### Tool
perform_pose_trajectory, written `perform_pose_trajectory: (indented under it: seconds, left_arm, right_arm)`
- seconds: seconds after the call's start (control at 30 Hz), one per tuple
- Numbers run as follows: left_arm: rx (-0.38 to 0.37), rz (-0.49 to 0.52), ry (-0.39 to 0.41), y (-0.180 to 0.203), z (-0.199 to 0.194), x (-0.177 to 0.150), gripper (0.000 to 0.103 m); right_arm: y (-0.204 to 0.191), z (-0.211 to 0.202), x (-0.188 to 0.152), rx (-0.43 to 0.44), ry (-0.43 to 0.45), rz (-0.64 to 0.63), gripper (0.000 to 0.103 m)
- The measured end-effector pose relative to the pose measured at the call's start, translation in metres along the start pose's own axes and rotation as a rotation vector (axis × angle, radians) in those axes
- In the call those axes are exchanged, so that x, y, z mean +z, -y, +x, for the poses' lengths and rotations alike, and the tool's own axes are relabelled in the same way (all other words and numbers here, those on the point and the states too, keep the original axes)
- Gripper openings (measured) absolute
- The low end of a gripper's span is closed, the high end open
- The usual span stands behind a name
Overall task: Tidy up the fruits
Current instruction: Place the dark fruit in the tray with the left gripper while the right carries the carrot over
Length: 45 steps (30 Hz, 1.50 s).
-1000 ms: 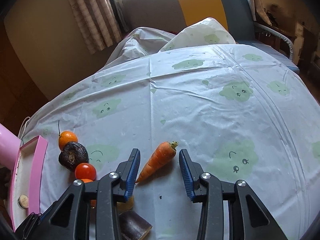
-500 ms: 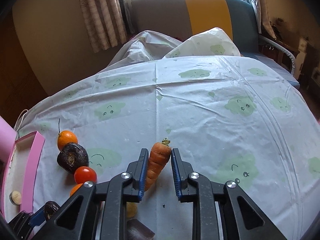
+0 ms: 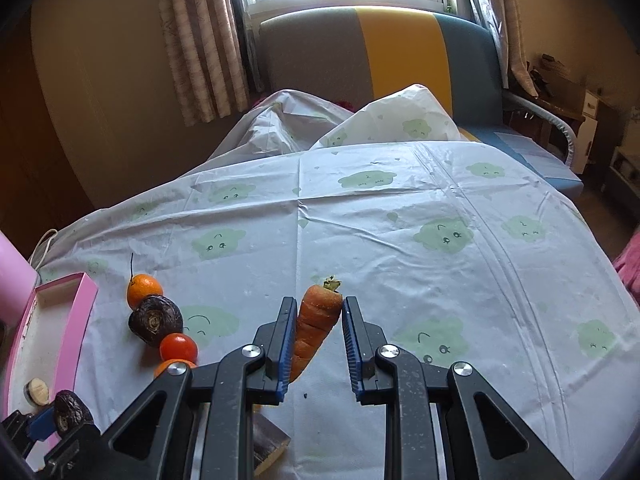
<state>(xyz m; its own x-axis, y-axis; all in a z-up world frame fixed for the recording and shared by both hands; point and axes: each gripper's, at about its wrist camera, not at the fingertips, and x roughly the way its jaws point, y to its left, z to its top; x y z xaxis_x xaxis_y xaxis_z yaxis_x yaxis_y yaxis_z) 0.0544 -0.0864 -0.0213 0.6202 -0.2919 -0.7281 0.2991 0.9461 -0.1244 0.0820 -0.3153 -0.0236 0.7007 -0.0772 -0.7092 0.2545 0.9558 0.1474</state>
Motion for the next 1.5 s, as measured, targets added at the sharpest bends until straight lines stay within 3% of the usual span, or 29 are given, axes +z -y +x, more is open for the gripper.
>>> perform_pose_trajectory:
  seconds: [0.33,0.6,0.83,1.0,1.1,1.3,1.5]
  left_arm:
    - [0.039,-0.056,0.026,-0.032,-0.027,-0.004,0.045]
    - [0.060,-0.180,0.049,-0.091,-0.046,-0.001,0.045]
    - [0.126,-0.317,0.034,-0.161,-0.046,-0.001,0.045]
    - [0.215,-0.349,0.031,-0.192,-0.043,0.003,0.046]
    - [0.274,-0.343,0.036,-0.197,-0.046,0.003,0.058]
    - [0.268,-0.401,0.055,-0.196,-0.062,-0.011,0.058]
    - [0.276,-0.385,0.062,-0.184,-0.070,-0.030,0.058]
  right_arm:
    - [0.011,-0.041,-0.025,0.007,0.018,0.003,0.023]
    - [-0.002,-0.057,-0.048,0.046,0.007,-0.026,0.023]
    - [-0.030,-0.063,-0.057,0.144,-0.009,-0.072,0.023]
    - [-0.060,-0.062,-0.064,0.229,-0.036,-0.121,0.023]
    - [-0.083,-0.063,-0.069,0.292,-0.052,-0.161,0.023]
    - [-0.127,-0.066,-0.081,0.394,-0.083,-0.243,0.023]
    - [-0.168,-0.069,-0.091,0.523,-0.140,-0.291,0.023]
